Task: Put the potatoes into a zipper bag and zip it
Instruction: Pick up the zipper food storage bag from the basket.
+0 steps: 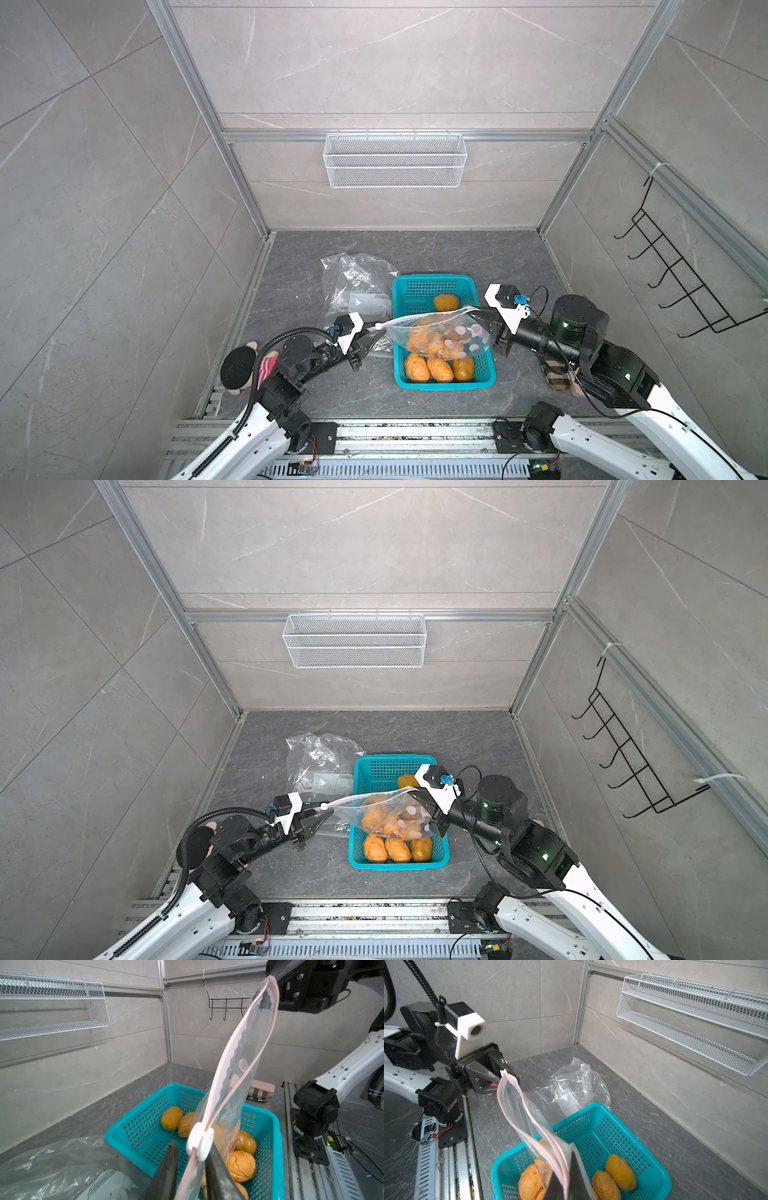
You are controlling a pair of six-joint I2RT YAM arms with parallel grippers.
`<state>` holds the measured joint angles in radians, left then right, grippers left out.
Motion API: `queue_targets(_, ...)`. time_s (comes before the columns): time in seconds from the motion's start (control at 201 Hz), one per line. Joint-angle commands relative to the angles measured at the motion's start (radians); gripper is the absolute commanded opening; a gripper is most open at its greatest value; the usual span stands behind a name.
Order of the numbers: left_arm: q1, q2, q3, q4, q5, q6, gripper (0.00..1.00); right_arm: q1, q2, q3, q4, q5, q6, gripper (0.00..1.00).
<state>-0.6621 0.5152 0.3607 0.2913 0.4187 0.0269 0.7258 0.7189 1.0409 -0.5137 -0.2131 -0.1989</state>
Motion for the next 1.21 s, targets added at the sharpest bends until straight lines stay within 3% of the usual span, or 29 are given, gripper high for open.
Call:
queue_targets(0.0,0.002,-0.027,0.030,0.021,0.038,0.007,0.25,-0.002,0.002,0.032,-0.017,0.009,-0.008,0.00)
queue_targets(0.523,0.002,-0.087,0.000,-0.045,0.006,-0.005,0.26,-0.002,0.011,0.050,-0.026,0.038,-0.010,0.00)
queue_targets(0.801,0.002,-0.157,-0.042,-0.039,-0.018,-0.008,0.19,-0.002,0.005,0.051,-0.042,0.053,-0.016,0.00)
queue_targets(1.21,0.002,-0.141,-0.032,-0.037,-0.008,-0.010,0.08,-0.002,0.005,0.043,-0.045,0.052,-0.016,0.00)
